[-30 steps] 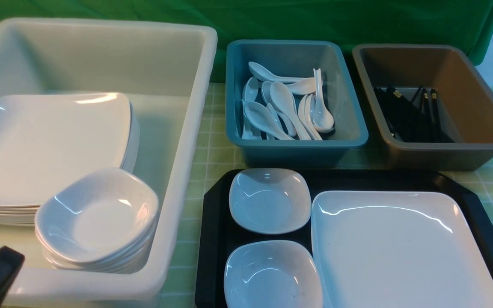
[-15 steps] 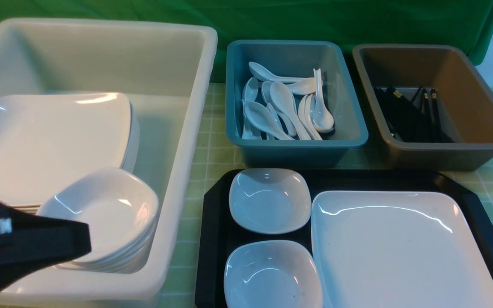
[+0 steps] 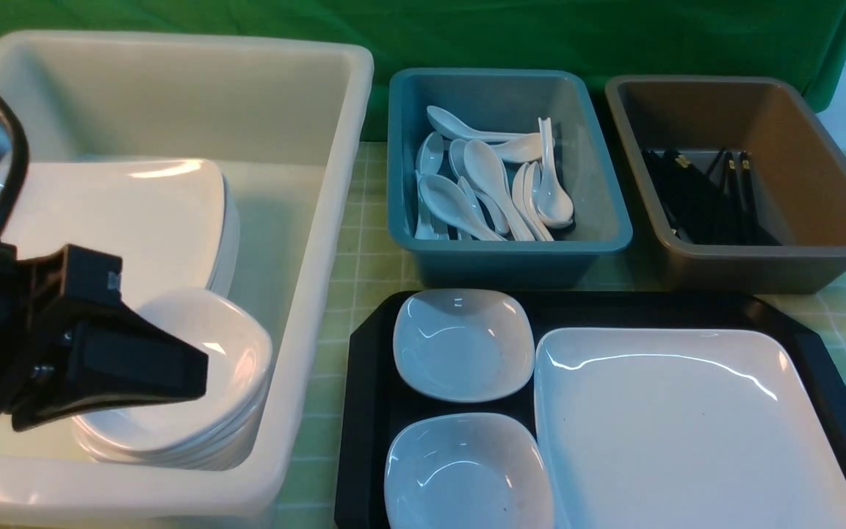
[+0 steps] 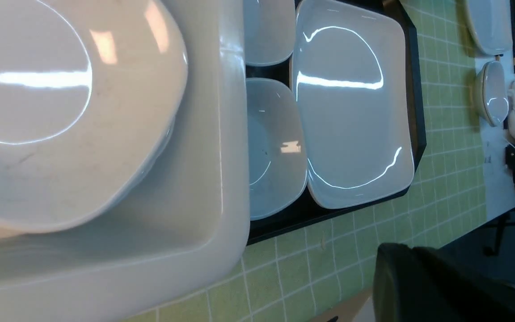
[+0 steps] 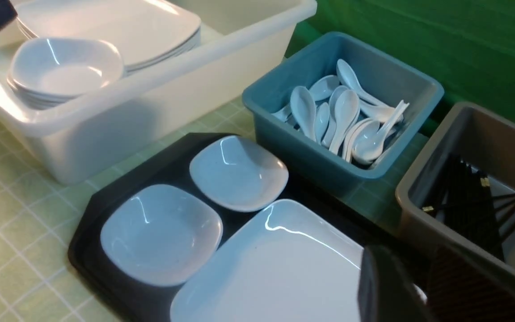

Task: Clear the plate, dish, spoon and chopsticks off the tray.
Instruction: Use the left arm to grab a small plate from the dinner plate

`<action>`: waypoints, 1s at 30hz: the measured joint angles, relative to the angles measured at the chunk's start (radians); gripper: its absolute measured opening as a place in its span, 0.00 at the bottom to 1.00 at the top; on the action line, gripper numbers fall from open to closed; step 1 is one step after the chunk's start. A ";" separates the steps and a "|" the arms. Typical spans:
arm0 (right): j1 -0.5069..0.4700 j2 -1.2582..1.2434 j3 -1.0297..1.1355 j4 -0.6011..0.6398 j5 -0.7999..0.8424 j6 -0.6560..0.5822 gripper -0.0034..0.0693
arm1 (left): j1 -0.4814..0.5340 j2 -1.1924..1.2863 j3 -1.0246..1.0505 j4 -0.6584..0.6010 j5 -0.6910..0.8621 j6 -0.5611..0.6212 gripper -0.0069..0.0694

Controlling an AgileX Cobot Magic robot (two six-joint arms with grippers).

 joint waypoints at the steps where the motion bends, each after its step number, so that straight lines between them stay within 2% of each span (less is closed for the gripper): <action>1: 0.000 0.000 0.000 0.000 -0.010 0.000 0.26 | -0.019 0.004 -0.001 0.006 0.000 -0.002 0.09; 3: 0.000 0.000 0.000 0.000 -0.018 0.000 0.26 | -0.047 0.011 -0.001 0.016 0.000 -0.010 0.09; 6: 0.000 0.003 0.000 0.000 -0.044 0.000 0.26 | -0.157 0.052 -0.001 0.050 -0.021 -0.045 0.09; 11: 0.000 0.039 0.000 0.000 -0.055 0.000 0.26 | -0.395 0.172 -0.020 0.156 -0.103 -0.141 0.10; 13: 0.000 0.062 0.000 0.000 -0.056 0.000 0.27 | -0.496 0.254 -0.058 0.212 -0.117 -0.189 0.11; 14: 0.000 0.064 0.000 0.000 -0.056 0.000 0.27 | -0.504 0.270 -0.069 0.225 -0.117 -0.197 0.11; 16: 0.000 0.098 0.000 0.000 -0.056 0.000 0.27 | -0.601 0.371 -0.157 0.310 -0.113 -0.238 0.14; 18: 0.000 0.118 0.000 0.000 -0.056 0.000 0.28 | -0.649 0.459 -0.234 0.364 -0.093 -0.248 0.19; 22: 0.000 0.141 0.000 0.000 -0.056 -0.008 0.28 | -0.699 0.600 -0.373 0.446 -0.067 -0.252 0.27; 23: 0.000 0.149 0.000 0.000 -0.056 -0.019 0.28 | -0.710 0.667 -0.436 0.490 -0.066 -0.245 0.32; 28: 0.000 0.150 0.000 0.000 -0.025 -0.041 0.29 | -0.711 0.826 -0.569 0.589 -0.046 -0.183 0.47; 30: 0.000 0.150 0.000 0.000 -0.006 -0.046 0.29 | -0.711 0.849 -0.580 0.593 -0.040 -0.156 0.49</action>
